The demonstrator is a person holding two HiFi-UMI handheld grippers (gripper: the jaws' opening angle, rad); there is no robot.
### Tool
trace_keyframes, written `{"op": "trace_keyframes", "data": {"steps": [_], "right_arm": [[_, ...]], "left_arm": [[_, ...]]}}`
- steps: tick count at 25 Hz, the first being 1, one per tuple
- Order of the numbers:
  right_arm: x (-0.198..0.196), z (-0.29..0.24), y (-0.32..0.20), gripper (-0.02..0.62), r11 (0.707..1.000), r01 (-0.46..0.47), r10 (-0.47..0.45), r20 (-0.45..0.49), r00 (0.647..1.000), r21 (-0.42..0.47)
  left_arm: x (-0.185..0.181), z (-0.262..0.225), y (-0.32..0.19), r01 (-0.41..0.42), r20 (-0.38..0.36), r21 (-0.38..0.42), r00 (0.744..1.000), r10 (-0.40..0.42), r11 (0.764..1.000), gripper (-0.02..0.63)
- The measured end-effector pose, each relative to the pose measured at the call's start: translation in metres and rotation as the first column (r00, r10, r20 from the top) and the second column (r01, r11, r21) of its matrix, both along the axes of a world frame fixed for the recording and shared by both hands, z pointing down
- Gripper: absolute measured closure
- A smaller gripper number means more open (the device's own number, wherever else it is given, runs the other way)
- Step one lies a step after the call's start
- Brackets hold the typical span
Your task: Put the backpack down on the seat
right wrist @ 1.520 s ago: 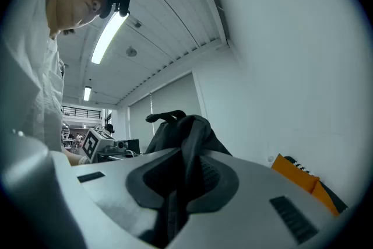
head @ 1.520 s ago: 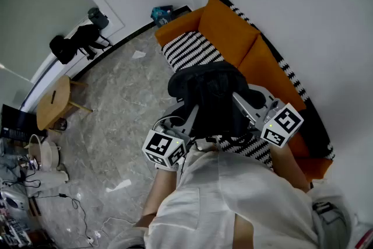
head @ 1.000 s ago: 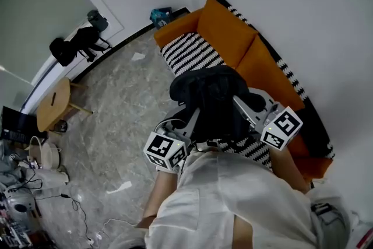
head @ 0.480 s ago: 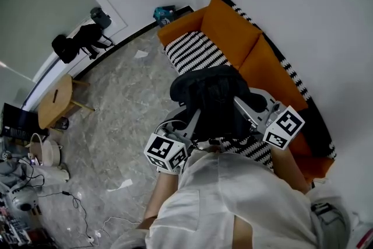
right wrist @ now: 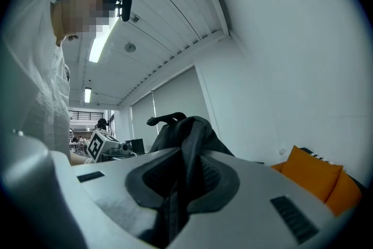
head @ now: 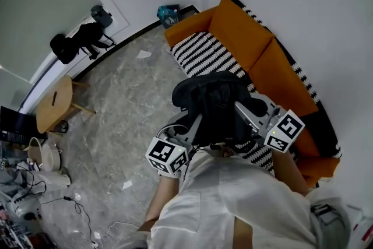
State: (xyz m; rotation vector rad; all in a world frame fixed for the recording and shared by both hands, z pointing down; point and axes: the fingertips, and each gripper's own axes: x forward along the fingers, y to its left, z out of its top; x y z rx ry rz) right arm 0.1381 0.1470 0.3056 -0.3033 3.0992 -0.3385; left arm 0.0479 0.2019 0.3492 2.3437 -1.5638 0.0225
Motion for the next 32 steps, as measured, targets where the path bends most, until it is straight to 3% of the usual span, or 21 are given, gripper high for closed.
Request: {"op": "trace_keyframes", "data": {"steps": [9,15,22,27,32], "right_arm": [[-0.114,-0.014,-0.002,0.545,1.0,-0.016,0.016,0.043,0.999,-0.006],[-0.133,-0.01,-0.005,0.545,1.0,-0.019,0.019,0.056,0.998,-0.003],[-0.181,-0.004,-0.045,0.545,1.0,-0.016,0.017,0.013,1.0,-0.01],[-0.18,-0.004,-0.066,0.545,1.0,-0.009,0.01,0.029,1.0,-0.021],[-0.214,0.005,-0.148,0.545,0.999,0.019,-0.017,0.047,0.999,-0.031]], "left_arm": [[-0.118,-0.016,-0.008,-0.034,0.031,0.041,0.999,0.033,0.999,0.545],[-0.138,-0.014,-0.011,-0.039,0.062,0.066,0.998,0.035,0.997,0.545],[-0.182,-0.007,-0.046,-0.031,0.024,0.045,0.999,0.03,0.999,0.545],[-0.182,-0.009,-0.068,-0.033,0.022,0.025,0.999,0.033,0.999,0.545],[-0.216,-0.001,-0.148,-0.029,0.014,-0.001,0.999,0.029,1.0,0.545]]}}
